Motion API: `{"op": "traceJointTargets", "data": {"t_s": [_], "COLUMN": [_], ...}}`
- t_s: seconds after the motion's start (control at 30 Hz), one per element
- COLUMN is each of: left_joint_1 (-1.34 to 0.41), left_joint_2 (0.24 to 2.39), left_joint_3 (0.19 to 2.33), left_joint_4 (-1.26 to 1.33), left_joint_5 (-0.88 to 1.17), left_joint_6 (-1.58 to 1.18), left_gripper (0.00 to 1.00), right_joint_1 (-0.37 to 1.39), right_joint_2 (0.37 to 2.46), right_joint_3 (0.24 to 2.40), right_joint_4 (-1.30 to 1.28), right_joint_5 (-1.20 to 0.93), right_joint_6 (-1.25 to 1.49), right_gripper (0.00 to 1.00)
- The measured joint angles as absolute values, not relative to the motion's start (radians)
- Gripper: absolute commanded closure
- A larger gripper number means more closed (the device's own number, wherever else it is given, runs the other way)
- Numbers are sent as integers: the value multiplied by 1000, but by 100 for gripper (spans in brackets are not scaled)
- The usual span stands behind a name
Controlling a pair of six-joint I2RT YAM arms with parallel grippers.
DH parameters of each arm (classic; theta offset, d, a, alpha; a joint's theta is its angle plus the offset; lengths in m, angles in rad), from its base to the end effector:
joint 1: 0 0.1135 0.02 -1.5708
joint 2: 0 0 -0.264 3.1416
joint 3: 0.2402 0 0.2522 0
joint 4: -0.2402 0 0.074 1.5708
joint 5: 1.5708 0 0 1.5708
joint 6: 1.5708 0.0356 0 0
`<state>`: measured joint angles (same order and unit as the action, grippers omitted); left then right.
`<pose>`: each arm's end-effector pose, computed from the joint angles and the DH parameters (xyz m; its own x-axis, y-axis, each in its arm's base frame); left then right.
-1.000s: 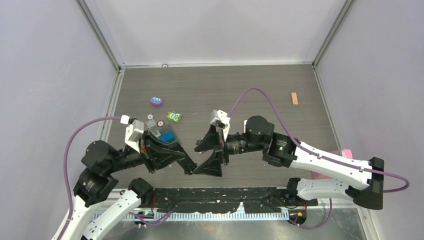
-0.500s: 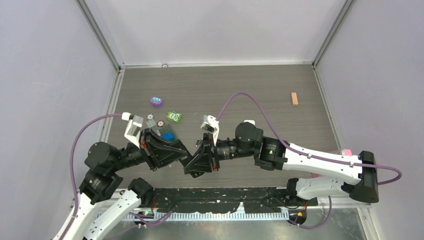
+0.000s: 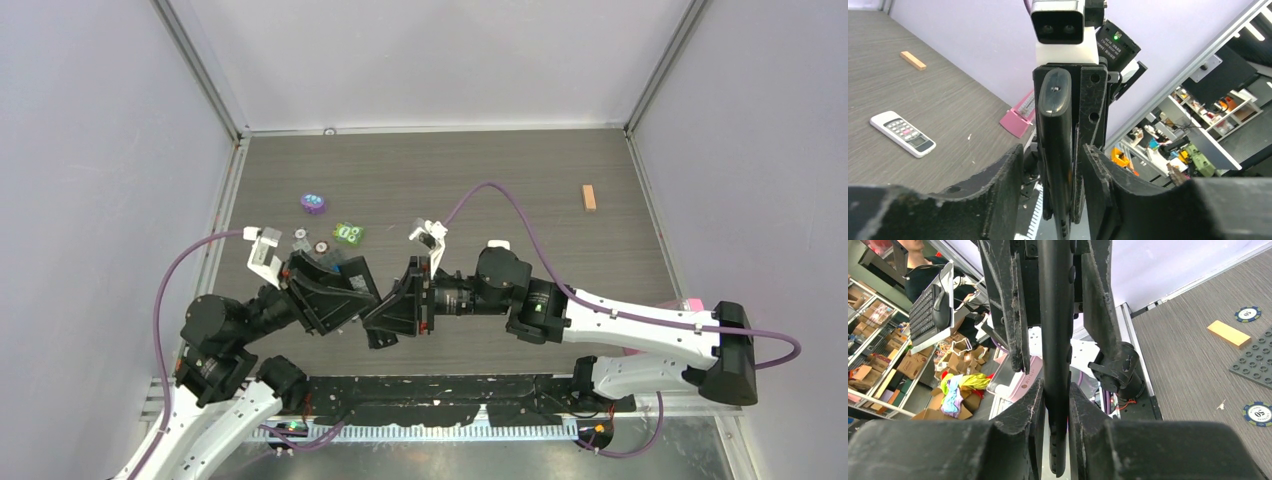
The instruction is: Load the batteries into the remote control
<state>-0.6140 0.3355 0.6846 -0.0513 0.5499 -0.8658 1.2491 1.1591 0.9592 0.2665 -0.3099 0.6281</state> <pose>0.0548 -0.0614 0.3712 -0.5297 -0.4211 -0.7363 0.7656 0.1363 -0.6287 0.0763 0.2634 0.3728 -0.5704 0.0584 -0.8193 -0.8213 -0.0270 0.5699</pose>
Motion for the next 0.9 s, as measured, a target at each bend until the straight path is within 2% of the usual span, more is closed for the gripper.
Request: {"op": "traceJointTargets", "data": {"t_s": [0.07,0.2,0.27,0.3,0.33,0.37,0.43,0.47,0.63,0.77,0.83,0.9], "left_joint_1": [-614,-613,-612,-612,-612,-613,-613,-613,-613,-613,-613,-613], "left_joint_2": [337,341,344,344,344,344,344,344,344,332,319,299], "left_joint_3": [681,678,678,678,678,678,678,678,689,697,697,697], "left_joint_4": [-30,-8,1,2,2,-1,-18,-30,-171,-294,-337,-367], "left_joint_5": [550,543,541,539,535,527,505,492,319,84,-19,-108], "left_joint_6": [-886,-916,-928,-931,-932,-926,-905,-894,-778,-694,-667,-644], "left_gripper": [67,98,100,100,100,100,100,100,100,100,100,100], "right_joint_1": [1249,1249,1249,1248,1248,1248,1248,1248,1236,1176,1141,1117], "right_joint_2": [1165,1192,1193,1193,1193,1193,1193,1193,1177,1147,1157,1198], "right_joint_3": [962,968,969,969,970,970,971,973,992,994,1000,1017], "right_joint_4": [269,284,286,290,290,287,273,257,118,-21,-97,-168], "right_joint_5": [-313,-328,-333,-332,-331,-327,-315,-303,-187,-75,-9,56], "right_joint_6": [635,643,648,649,651,654,665,659,640,641,641,627], "right_gripper": [95,93,82,66,56,37,23,19,18,27,36,37]}}
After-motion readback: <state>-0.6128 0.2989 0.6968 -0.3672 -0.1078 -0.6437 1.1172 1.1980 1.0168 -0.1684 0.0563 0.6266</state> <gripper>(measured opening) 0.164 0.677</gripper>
